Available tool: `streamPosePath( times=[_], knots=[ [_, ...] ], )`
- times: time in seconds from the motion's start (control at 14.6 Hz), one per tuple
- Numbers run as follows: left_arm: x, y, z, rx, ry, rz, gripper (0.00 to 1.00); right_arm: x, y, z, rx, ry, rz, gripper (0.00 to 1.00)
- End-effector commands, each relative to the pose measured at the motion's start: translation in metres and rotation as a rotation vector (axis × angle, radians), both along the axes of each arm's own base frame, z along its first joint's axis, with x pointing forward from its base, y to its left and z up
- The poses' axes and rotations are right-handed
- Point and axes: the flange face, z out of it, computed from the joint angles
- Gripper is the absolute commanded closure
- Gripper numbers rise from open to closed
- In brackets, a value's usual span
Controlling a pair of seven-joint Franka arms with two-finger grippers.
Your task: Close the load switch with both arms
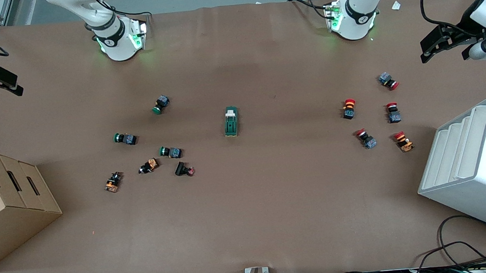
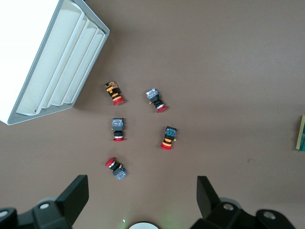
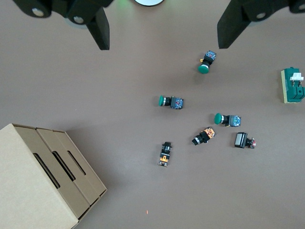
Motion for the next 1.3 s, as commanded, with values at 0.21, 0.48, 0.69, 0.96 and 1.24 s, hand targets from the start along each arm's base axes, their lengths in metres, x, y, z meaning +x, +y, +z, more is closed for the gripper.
streamPosePath(
  times=[0.21,0.48,0.69,0.96,1.24],
  knots=[
    [0.002,0.003,0.005,0.004,0.001,0.003,0.00,-0.006,0.000,0.000,-0.001,-0.005,0.005,0.00],
    [0.010,-0.017,-0.005,-0.008,0.001,-0.015,0.00,-0.007,-0.004,-0.003,0.000,0.009,-0.001,0.00],
    [0.008,-0.097,-0.020,-0.030,-0.009,-0.101,0.00,-0.009,-0.003,-0.005,-0.013,0.028,0.002,0.00],
    [-0.011,-0.246,-0.068,-0.046,-0.046,-0.040,0.00,-0.008,-0.001,-0.004,-0.015,0.027,0.006,0.00],
    [-0.044,-0.371,-0.144,-0.054,-0.075,-0.004,0.00,-0.009,-0.003,-0.003,-0.014,0.045,-0.007,0.00]
  ],
)
